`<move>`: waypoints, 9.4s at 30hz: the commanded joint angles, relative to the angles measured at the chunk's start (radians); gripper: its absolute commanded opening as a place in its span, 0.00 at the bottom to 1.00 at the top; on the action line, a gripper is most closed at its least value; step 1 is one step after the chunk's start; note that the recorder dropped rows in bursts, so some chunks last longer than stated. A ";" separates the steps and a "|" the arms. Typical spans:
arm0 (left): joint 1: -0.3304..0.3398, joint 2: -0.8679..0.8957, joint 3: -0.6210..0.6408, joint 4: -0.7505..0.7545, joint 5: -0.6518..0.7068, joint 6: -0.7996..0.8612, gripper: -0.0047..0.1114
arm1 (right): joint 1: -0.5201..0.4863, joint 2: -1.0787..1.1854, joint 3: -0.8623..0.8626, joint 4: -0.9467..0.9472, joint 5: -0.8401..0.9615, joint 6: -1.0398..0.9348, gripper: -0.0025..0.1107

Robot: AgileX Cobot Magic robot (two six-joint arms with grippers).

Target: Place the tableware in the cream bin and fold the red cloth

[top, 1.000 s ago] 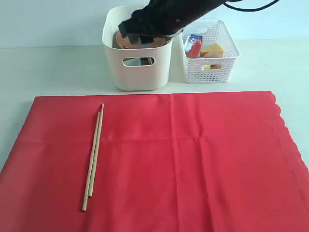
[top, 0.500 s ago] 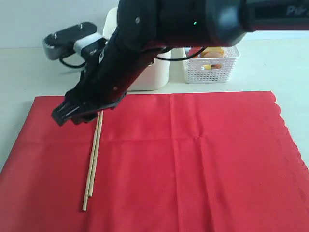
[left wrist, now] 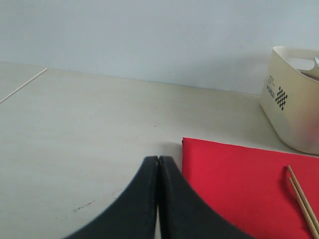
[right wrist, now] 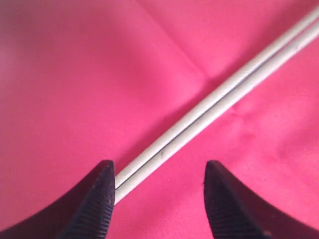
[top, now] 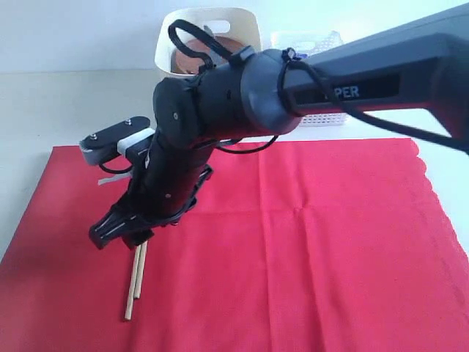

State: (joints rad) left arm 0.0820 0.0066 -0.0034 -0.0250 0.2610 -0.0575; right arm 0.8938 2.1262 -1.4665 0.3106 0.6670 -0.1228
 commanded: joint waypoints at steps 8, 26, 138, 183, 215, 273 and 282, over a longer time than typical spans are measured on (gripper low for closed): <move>-0.005 -0.007 0.003 -0.007 -0.003 0.002 0.06 | 0.002 0.075 -0.085 0.027 0.014 0.067 0.49; -0.005 -0.007 0.003 -0.007 -0.003 0.002 0.06 | 0.002 0.158 -0.186 -0.046 0.083 0.135 0.49; -0.005 -0.007 0.003 -0.007 -0.003 0.002 0.06 | -0.303 -0.052 -0.368 -0.370 -0.486 0.333 0.02; -0.005 -0.007 0.003 -0.007 -0.003 0.002 0.06 | -0.347 -0.054 -0.368 -0.311 -0.330 0.333 0.35; -0.005 -0.007 0.003 0.077 -0.027 0.134 0.06 | -0.347 -0.456 -0.050 -0.318 -0.052 0.254 0.02; -0.219 1.664 -0.484 -0.227 -0.224 -0.002 0.61 | -0.347 -0.574 0.625 -0.283 -0.221 0.263 0.02; -0.222 1.768 -0.484 -0.227 -0.244 -0.002 0.41 | -0.347 -0.574 0.625 -0.283 -0.221 0.265 0.02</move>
State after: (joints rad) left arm -0.1332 1.7311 -0.4998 -0.2433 -0.0608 -0.0492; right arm 0.5520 1.5623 -0.8456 0.0271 0.4558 0.1441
